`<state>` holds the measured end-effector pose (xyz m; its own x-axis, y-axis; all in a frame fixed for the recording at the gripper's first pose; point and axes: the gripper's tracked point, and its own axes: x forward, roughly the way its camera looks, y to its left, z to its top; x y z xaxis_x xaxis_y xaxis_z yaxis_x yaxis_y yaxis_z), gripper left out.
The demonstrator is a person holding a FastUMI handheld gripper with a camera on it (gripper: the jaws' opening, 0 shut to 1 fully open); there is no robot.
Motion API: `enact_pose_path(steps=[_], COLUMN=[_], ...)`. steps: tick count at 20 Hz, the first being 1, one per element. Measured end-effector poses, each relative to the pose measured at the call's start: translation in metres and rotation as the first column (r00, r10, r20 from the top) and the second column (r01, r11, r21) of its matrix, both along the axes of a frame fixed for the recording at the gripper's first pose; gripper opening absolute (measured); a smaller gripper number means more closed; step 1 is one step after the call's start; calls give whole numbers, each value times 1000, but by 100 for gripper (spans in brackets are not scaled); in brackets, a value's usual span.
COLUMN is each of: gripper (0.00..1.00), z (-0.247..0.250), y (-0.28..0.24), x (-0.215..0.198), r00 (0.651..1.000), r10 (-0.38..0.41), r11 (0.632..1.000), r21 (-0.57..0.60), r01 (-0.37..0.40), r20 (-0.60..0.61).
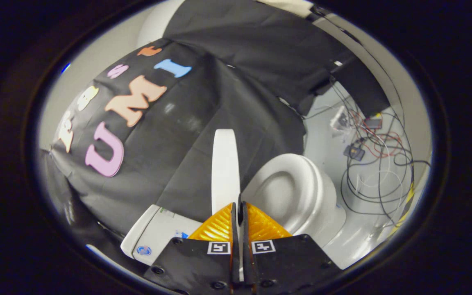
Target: Open the toilet lid.
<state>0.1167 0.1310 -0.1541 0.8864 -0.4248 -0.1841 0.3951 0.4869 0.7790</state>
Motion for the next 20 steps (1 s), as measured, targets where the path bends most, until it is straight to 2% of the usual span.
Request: enact_pose_path(steps=[4, 8, 11, 16, 20], gripper=[5, 5, 5, 9, 12], z=[31, 51, 72, 102, 113], y=[22, 44, 68, 118, 154], x=[8, 14, 26, 48, 66], r00=[998, 989, 977, 943, 921], r10=[54, 120, 179, 295, 361], r11=[991, 957, 908, 803, 763], r21=[-124, -256, -364, -495, -523], r01=[-57, -137, -209, -332, -380], r20=[-26, -83, -116, -154, -143])
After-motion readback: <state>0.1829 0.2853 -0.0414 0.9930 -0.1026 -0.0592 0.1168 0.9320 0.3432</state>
